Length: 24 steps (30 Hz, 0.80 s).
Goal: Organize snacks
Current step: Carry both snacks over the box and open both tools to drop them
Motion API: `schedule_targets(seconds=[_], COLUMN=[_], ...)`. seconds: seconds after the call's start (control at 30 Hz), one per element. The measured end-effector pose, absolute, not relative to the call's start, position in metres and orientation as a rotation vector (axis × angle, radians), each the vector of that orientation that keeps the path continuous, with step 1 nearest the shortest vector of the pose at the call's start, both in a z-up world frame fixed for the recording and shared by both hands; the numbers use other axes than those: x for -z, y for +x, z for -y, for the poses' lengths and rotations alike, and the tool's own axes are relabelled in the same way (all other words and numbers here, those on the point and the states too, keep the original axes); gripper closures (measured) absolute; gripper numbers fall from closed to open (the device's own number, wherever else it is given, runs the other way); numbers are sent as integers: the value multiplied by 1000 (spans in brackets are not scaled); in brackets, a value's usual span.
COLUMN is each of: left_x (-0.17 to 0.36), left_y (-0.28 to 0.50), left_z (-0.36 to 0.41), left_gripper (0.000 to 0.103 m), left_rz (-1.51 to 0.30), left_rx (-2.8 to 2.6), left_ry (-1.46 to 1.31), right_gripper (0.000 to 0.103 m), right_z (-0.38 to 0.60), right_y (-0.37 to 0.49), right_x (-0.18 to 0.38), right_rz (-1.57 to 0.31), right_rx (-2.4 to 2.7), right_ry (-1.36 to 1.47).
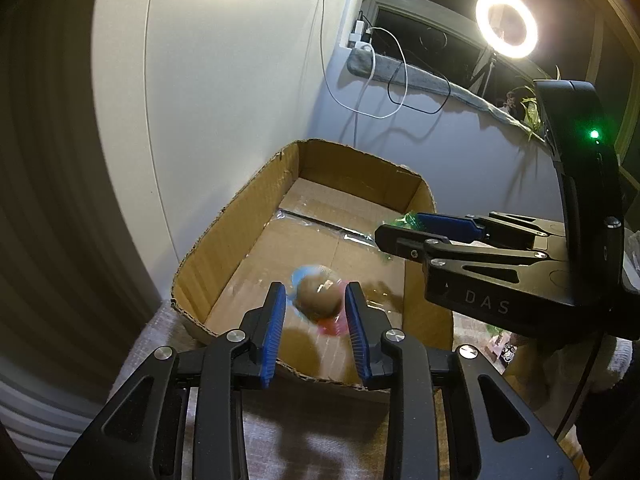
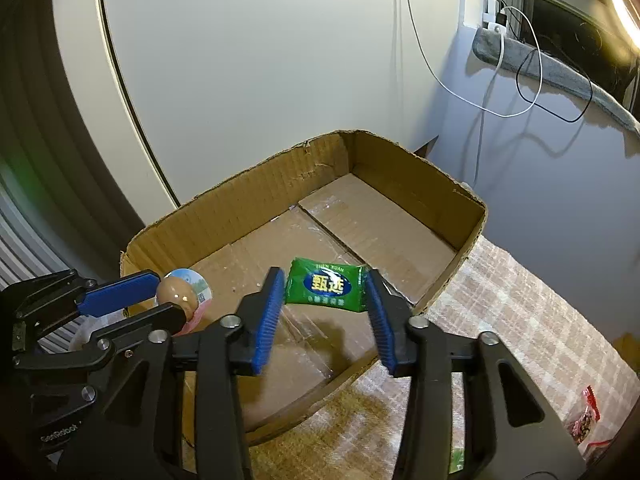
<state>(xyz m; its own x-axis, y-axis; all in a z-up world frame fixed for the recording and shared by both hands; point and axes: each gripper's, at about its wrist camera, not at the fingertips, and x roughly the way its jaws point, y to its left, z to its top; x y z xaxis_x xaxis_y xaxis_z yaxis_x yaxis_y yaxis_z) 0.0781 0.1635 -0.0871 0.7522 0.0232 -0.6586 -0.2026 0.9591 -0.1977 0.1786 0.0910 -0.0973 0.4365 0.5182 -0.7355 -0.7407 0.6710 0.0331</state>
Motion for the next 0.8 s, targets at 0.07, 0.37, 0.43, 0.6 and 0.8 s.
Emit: schedule_targets(seconds=[0.07, 0.37, 0.43, 0.6, 0.8], left_x=[87, 81, 78, 71, 68], left_y=[79, 74, 73, 68, 70], left_z=[-164, -161, -158, -145, -119], left_gripper=[74, 74, 74, 74, 74], left_rz=[-708, -696, -690, -676, -677], left_rx=[-129, -132, -127, -95, -34], left_ry=[-267, -267, -264, -261, -244], right_gripper=[57, 42, 42, 42, 42], right_z=[-91, -74, -65, -34, 21], right_y=[178, 176, 174, 167, 155], right_x=[97, 85, 80, 67, 50], right_rz=[-787, -766, -761, -745, -721], right_rx=[-794, -777, -777, -763, -709], right_ry=[-317, -291, -282, -252, -216])
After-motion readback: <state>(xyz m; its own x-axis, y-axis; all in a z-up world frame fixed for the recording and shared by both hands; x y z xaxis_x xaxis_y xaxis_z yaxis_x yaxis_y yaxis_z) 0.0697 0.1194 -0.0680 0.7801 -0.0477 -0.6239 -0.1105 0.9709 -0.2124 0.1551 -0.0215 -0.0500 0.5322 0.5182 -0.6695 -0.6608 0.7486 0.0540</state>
